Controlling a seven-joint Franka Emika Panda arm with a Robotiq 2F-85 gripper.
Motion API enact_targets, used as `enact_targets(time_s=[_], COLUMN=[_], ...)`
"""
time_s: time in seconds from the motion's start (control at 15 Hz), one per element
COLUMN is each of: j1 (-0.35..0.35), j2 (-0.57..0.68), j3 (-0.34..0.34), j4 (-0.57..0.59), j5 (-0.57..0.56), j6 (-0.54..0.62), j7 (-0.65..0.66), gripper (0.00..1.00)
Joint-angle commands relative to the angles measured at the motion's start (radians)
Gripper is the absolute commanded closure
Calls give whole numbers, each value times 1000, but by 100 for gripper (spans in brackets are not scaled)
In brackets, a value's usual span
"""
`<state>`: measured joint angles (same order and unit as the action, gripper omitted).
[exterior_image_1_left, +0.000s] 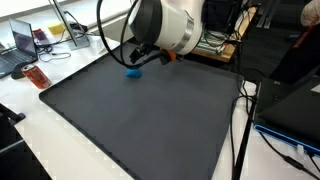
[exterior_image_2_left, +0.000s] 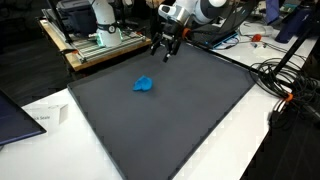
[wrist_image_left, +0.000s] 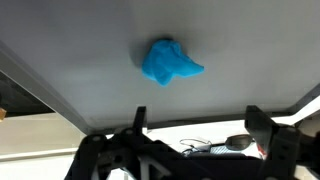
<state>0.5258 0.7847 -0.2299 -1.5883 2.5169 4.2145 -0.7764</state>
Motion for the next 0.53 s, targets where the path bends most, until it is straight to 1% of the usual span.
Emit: enact_targets(time_s=[0.0,0.27,0.47], j1=[-36,-54,-45], j2=[76,119,134], j3=[13,21,8], j4=[55,52,49], j5=[-3,-3,-4], j6=[35,35,35], j7=[-12,-13,-6], gripper=[0,0,0])
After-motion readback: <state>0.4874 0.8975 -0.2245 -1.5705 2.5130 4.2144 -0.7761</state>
